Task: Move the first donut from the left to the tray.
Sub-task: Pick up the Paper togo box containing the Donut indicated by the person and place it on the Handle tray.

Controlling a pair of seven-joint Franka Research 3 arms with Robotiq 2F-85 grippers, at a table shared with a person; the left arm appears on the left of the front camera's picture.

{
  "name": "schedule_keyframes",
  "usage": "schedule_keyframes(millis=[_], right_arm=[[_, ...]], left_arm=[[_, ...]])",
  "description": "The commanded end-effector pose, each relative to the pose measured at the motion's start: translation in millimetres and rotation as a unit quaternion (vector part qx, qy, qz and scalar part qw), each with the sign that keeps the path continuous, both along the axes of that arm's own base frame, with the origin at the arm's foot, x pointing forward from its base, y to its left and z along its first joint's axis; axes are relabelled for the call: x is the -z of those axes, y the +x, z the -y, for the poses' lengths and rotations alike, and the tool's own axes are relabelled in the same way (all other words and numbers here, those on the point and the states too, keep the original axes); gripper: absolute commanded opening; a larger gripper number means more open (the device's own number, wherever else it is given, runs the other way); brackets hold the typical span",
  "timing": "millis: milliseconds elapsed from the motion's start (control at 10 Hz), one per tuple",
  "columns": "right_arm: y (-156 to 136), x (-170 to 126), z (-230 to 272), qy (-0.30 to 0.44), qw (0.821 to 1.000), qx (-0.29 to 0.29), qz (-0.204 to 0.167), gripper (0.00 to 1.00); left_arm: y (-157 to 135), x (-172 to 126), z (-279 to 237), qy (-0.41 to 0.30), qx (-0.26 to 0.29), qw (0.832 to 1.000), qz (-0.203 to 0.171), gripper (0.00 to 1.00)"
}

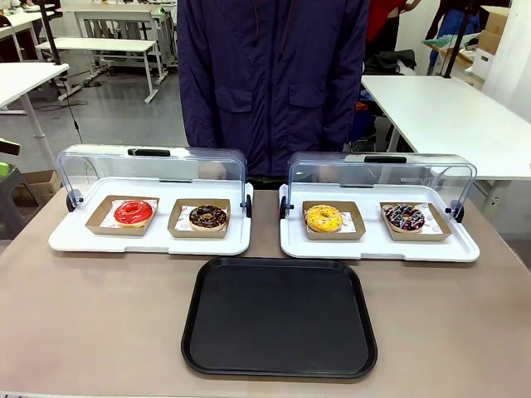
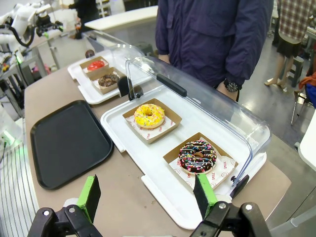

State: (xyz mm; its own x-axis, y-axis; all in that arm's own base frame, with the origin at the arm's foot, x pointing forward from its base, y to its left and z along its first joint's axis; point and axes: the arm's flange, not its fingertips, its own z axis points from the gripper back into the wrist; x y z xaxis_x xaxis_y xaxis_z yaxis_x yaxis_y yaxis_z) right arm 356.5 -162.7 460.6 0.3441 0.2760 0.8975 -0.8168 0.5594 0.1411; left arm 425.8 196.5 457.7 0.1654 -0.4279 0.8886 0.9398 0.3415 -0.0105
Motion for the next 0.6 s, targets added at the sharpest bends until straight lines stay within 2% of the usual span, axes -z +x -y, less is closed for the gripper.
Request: schedule_keyframes(millis=[0,500], right_arm=[[4.6,-1.5,1.5,0.005,1.0,-0.004,0.019,1.0],[4.6,-1.5,1.5,0.005,1.0,-0.004,0.019,1.0]], left_arm=[[-2.5,-0.8,1.4,-0.005,0.003,1.0,0.004,1.0],[-2.5,-0.8,1.4,-0.005,0.003,1.0,0.004,1.0]])
